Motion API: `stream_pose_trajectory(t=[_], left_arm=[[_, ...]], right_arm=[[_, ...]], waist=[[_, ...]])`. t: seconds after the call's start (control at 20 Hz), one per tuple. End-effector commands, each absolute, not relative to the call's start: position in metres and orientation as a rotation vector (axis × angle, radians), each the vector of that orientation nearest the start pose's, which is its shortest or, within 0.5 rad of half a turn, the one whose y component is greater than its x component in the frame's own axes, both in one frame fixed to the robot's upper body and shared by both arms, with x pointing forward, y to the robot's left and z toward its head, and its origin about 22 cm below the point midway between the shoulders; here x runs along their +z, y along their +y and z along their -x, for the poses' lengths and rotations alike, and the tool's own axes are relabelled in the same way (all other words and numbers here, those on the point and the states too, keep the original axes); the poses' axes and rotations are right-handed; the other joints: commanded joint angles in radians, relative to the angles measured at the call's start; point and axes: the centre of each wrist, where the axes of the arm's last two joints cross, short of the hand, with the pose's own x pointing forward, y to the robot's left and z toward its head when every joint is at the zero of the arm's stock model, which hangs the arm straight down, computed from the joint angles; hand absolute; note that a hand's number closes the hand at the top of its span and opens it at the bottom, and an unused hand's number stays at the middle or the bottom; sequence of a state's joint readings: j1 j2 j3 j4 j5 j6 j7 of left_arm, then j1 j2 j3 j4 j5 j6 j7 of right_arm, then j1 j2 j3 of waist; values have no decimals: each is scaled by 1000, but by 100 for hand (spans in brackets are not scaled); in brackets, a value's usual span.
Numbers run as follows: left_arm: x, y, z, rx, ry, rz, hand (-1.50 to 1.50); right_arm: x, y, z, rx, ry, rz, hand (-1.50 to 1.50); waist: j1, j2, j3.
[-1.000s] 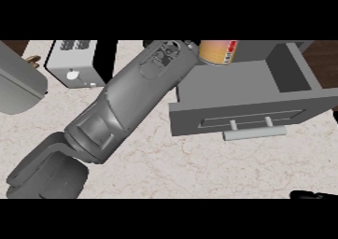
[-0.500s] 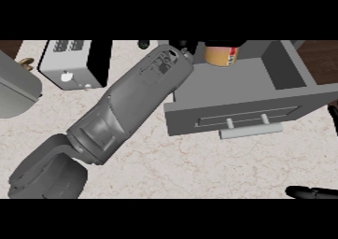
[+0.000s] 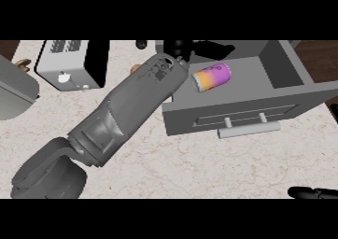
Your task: Pick up the can, place it into the drawer and close the drawer
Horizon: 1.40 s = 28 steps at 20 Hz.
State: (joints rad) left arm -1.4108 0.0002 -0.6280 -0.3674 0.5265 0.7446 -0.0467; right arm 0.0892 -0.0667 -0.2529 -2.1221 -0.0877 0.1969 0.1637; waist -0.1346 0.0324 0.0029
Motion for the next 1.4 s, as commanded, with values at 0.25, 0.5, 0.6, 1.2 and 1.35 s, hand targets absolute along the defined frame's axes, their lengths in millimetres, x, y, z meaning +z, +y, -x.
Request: stream_pose_trajectory(t=[0.25, 0.5, 0.6, 1.2, 1.35], left_arm=[[147, -1, -426, -170, -1777, -355, -150], [155, -8, -422, -141, -1772, -291, -150], [159, -7, -425, -107, -1754, -271, -150], [183, -19, -421, -26, -1821, -243, -150], [183, -20, -421, -38, -1840, -245, -150]], right_arm=[[125, -294, -187, 92, -1931, 194, -150], [143, -290, -184, 272, -1980, 368, -150], [140, -285, -188, 335, -2004, 384, -150], [147, -267, -205, 700, -1970, 701, -150], [143, -264, -215, 783, -1918, 796, -150]], waist=[[2, 0, -1], [21, -7, -2], [17, 0, -1], [73, -12, -2], [98, -17, -2]])
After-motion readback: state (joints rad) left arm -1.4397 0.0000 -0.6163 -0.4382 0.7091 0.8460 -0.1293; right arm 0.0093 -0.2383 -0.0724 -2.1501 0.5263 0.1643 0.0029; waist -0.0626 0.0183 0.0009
